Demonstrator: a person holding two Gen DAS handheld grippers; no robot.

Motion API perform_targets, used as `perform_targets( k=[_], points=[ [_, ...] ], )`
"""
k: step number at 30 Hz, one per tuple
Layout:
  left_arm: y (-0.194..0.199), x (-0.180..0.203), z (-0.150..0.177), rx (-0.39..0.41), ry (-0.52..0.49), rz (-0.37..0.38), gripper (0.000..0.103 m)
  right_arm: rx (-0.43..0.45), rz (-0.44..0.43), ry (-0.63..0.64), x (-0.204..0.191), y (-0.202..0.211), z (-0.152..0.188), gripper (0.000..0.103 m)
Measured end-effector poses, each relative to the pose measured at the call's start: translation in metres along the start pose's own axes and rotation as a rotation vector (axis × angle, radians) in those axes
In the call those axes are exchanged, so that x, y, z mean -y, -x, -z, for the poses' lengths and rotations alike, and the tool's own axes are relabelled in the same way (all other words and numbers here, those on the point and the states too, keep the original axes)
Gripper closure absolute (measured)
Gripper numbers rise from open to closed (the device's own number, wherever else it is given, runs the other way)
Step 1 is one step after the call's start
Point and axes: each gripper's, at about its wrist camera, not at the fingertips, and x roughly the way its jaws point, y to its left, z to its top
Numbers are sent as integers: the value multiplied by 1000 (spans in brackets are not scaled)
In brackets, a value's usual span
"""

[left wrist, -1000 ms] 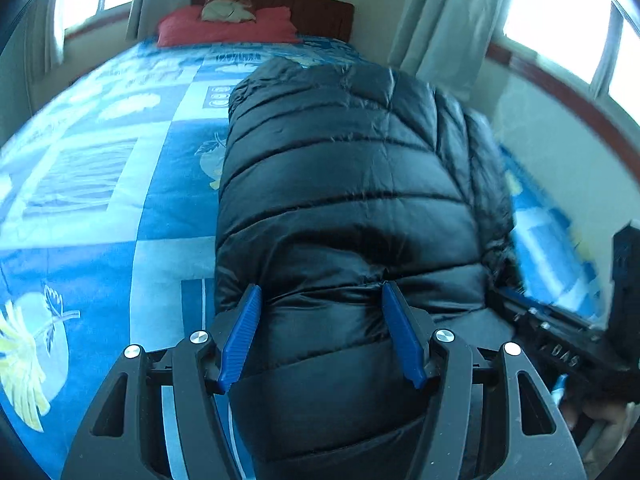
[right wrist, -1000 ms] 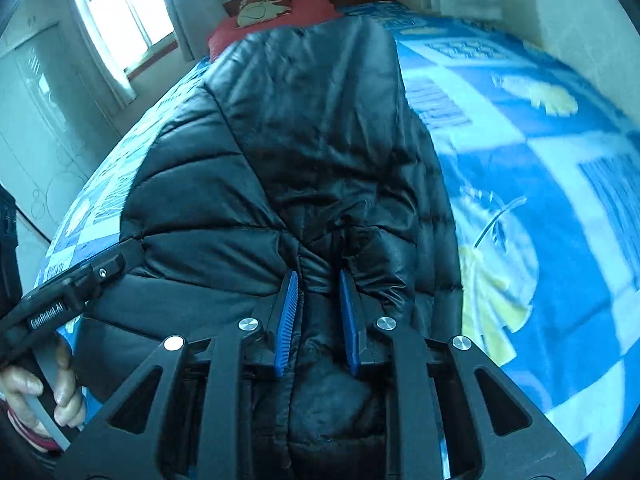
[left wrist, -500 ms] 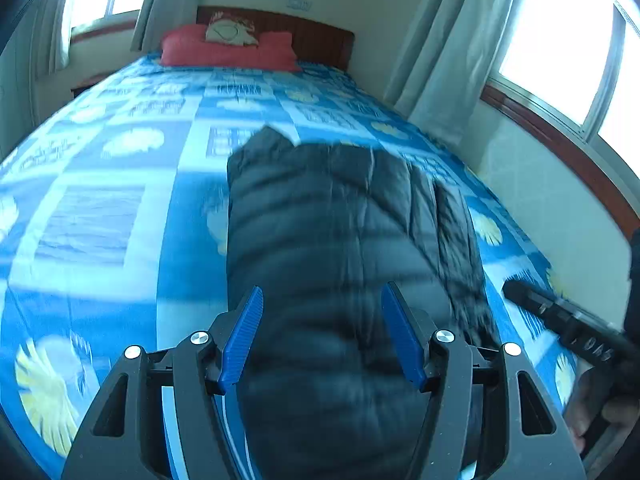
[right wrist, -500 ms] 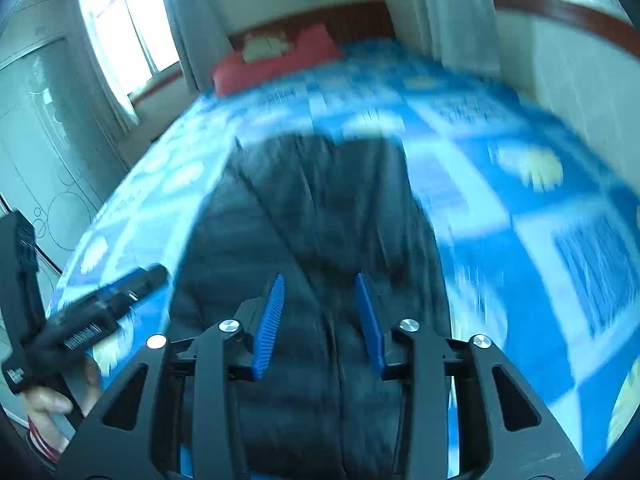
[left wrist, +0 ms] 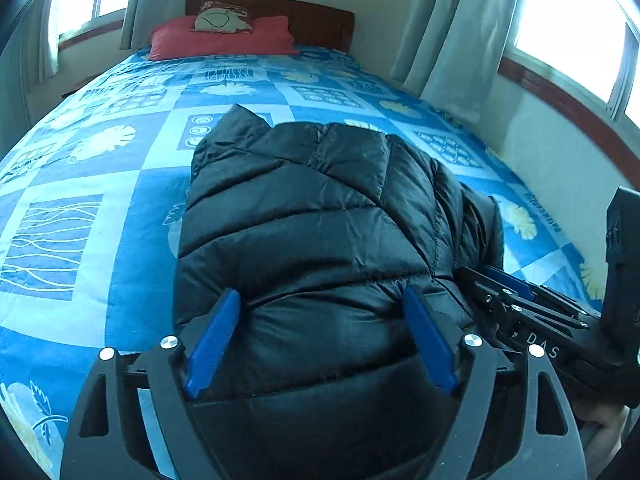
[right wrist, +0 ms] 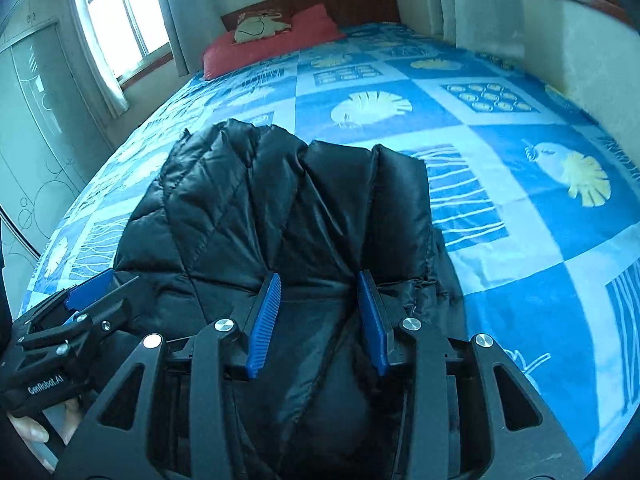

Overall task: Fold large clothes
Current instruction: 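Grasp the black jacket bundle's sides with both grippers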

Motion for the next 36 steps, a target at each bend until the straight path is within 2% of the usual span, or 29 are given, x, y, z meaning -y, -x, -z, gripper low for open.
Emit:
perform_targets(
  k=[9,15,19,29,33,36],
  points=[
    [-19,0,7,6,3,-19,17,32,-19,-31,6,-19,12,64],
    [-29,3,9,2,-9,-53,16,44,4,-27,2,-21,15,65],
    [-24,5,6,-2,-16,-60,16,51,22,-9,-3,-16,14,65],
    [-1,5,0,14,-15,-60,16,74,-1,-12,-4,1,11,62],
    [17,-8,0,29,41,-41,16,105,-24,-27,-4,17,12,49],
    [35,-30,2,58,127,-21,16,141,-37,-50,-1,34,14,38]
  ],
)
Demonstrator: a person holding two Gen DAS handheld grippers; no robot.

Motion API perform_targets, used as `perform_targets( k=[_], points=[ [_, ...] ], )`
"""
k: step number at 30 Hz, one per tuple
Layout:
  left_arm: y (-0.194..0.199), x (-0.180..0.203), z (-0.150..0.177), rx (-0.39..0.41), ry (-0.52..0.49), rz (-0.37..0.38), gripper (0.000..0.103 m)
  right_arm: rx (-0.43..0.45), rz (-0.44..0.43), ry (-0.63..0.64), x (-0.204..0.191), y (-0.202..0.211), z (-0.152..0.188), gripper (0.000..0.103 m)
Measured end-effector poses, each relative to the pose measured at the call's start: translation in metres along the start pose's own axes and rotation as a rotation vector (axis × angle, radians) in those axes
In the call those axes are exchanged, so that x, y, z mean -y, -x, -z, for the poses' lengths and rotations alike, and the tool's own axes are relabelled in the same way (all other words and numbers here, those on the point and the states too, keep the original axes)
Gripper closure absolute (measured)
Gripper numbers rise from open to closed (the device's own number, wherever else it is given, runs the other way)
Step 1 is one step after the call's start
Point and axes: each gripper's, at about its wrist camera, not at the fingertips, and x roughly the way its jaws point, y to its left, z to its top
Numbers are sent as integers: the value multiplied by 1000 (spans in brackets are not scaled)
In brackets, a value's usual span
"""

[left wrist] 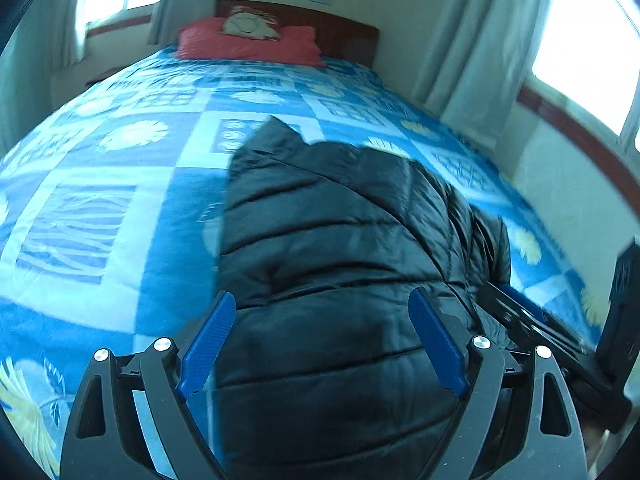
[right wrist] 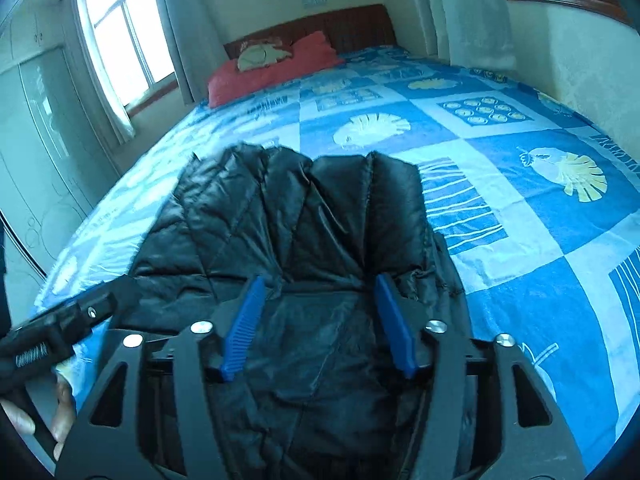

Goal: Fold large clothes

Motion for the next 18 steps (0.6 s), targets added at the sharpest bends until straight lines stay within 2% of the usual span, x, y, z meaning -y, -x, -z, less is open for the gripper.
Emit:
perform_targets(
  k=[4,8,11,14,18],
  points=[
    [4,-32,-1,-20,155,48,16,15,-4,-53,12,12,-1,35],
    [-8,-63,10,-85,333,110,16,-38,22,-140,32,3,1,32],
    [-20,-81,24,-119,463,169,16,-81,-7,-221,50,-7,5,25],
    [-29,-88,32,-136,538,231,16,-104,-57,-283,63,-15,7,23],
    [-43,-95,38,-169,633,309,13,-130,-65,-314,71,-26,7,15]
  ],
)
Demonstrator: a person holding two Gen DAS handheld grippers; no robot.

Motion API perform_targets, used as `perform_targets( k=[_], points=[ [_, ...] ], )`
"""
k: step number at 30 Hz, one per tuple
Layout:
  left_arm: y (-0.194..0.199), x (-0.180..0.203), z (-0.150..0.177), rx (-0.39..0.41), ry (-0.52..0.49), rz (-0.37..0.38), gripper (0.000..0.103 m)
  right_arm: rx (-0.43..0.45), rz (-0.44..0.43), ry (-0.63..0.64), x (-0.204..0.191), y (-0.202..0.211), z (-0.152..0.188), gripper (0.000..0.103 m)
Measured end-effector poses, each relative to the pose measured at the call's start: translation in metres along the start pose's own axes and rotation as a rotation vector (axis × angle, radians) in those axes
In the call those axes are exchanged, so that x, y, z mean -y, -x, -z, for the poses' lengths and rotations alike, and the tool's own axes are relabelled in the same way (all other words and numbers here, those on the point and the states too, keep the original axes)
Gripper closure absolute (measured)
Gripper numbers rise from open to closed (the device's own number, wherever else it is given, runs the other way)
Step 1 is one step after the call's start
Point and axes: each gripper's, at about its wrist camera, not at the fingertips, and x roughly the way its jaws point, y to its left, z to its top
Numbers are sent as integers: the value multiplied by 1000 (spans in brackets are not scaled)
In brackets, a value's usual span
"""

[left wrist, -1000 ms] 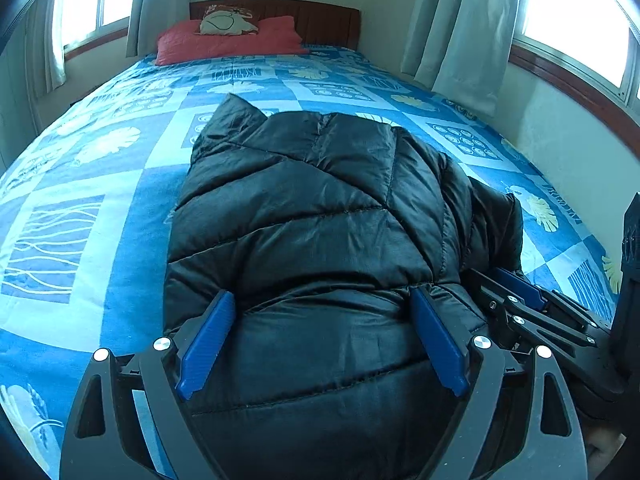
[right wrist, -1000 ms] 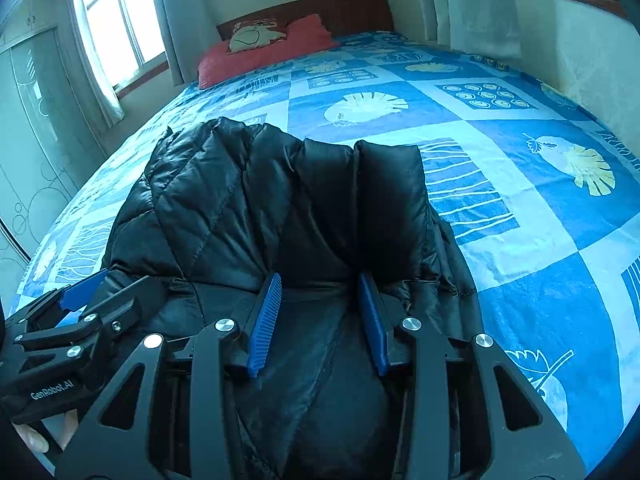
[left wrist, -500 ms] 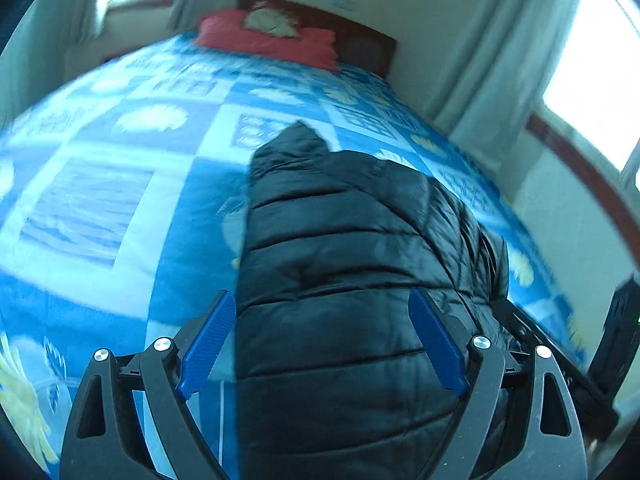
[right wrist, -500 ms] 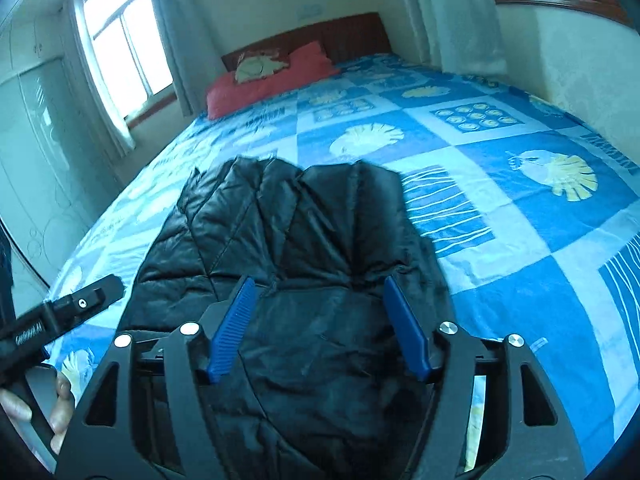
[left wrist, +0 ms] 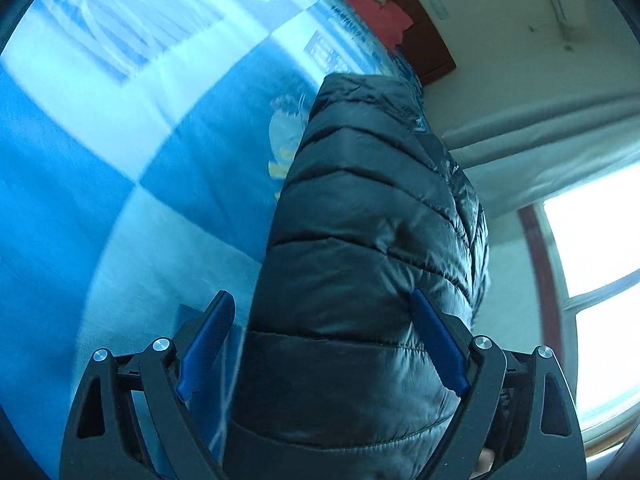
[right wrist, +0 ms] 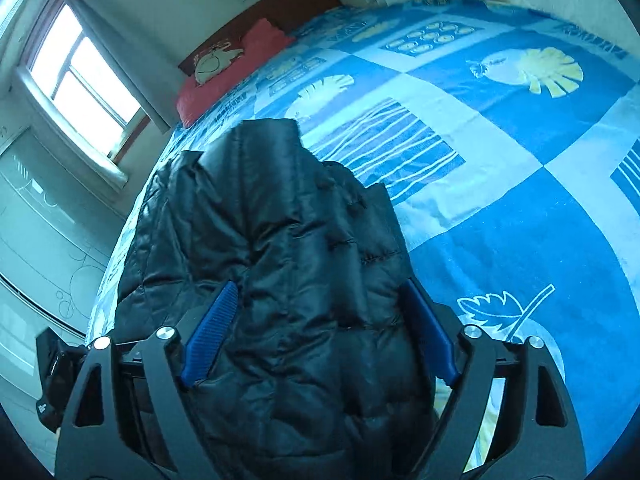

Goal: Fold large clothes

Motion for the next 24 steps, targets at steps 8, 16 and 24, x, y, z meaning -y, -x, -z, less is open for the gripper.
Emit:
perform_targets(
  k=[8,16,24],
  points=[
    [-16,-3,2,-6,69,55,10,-63,-143,-122,23,-21,-1,10],
    [-26,2,-1,-51,60,79,14,-114,-207,-103,20,-33,-3,34],
    [-17,18,0,-32,-29,72,20,-70,-284,-97,10,-23,4,58]
  ],
)
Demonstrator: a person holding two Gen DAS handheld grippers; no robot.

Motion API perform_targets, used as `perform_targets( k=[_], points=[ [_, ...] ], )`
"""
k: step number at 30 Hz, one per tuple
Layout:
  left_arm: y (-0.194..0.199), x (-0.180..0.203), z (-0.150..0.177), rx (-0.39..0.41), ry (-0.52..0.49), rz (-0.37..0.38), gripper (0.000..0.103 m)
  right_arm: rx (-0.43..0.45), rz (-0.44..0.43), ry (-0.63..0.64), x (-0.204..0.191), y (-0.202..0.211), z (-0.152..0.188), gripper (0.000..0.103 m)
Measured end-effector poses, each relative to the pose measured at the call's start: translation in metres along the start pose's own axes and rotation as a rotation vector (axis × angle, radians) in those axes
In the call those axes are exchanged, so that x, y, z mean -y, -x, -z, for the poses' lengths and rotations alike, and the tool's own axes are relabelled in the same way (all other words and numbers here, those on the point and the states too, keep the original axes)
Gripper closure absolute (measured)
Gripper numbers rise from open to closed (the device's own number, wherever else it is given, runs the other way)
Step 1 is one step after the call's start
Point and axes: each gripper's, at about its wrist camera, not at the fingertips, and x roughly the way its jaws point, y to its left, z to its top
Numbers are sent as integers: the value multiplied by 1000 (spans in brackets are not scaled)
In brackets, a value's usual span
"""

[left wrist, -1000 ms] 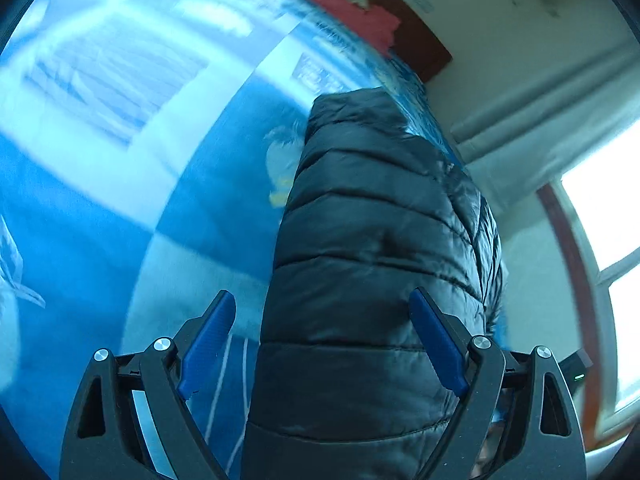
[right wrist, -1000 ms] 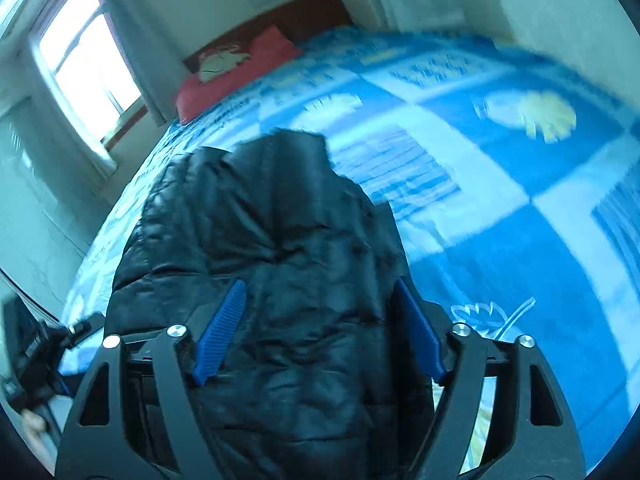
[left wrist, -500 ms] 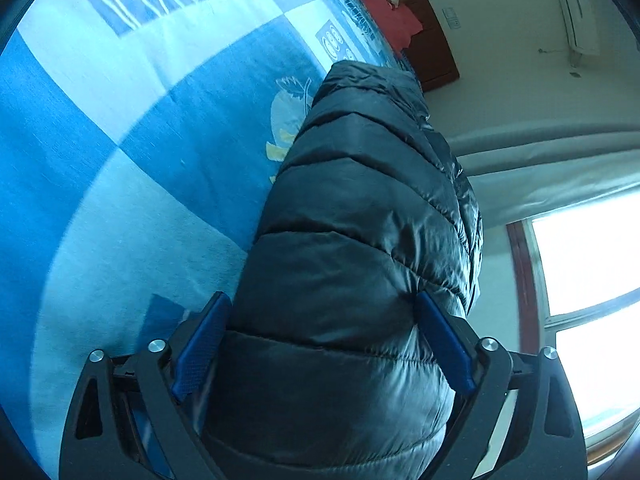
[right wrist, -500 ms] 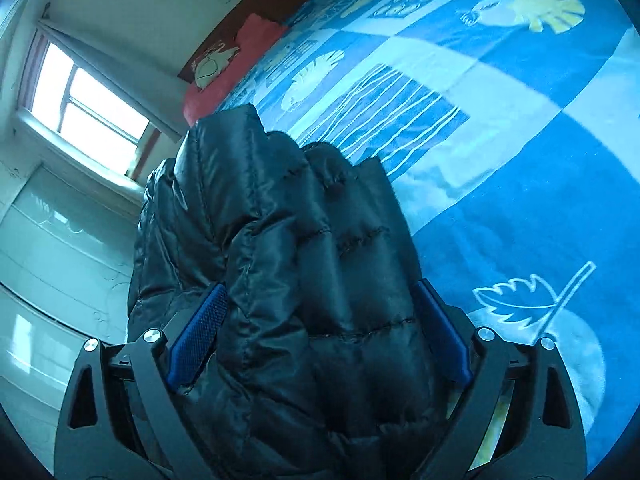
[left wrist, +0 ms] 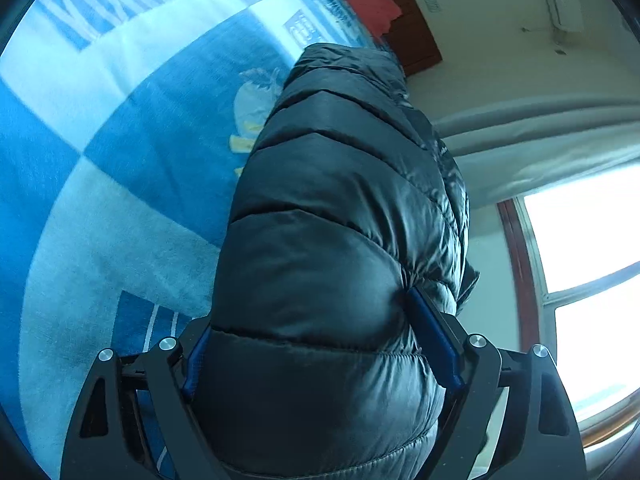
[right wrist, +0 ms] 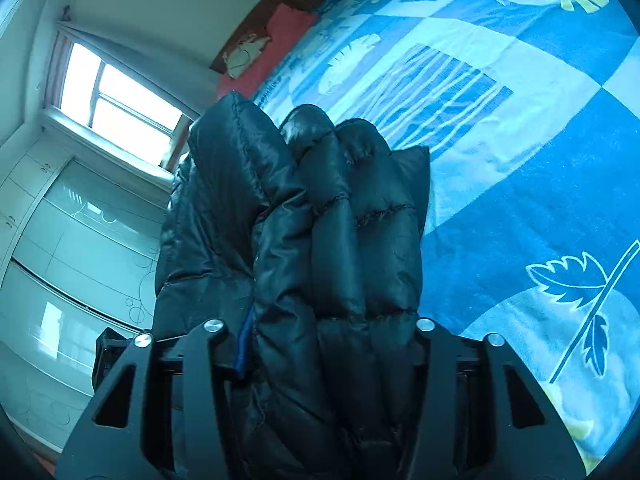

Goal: Fold large clothes

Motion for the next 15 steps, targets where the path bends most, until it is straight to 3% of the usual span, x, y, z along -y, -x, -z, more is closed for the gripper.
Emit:
perform_targets(
  k=[7,15],
  points=[
    [17,6,-15,47,-62,-30,20,26,-68,54,-31,-17,-4,64],
    [50,-3,-59,115,-77,-76,20,-3,-141,51,-73,-69,-14,66]
  ],
)
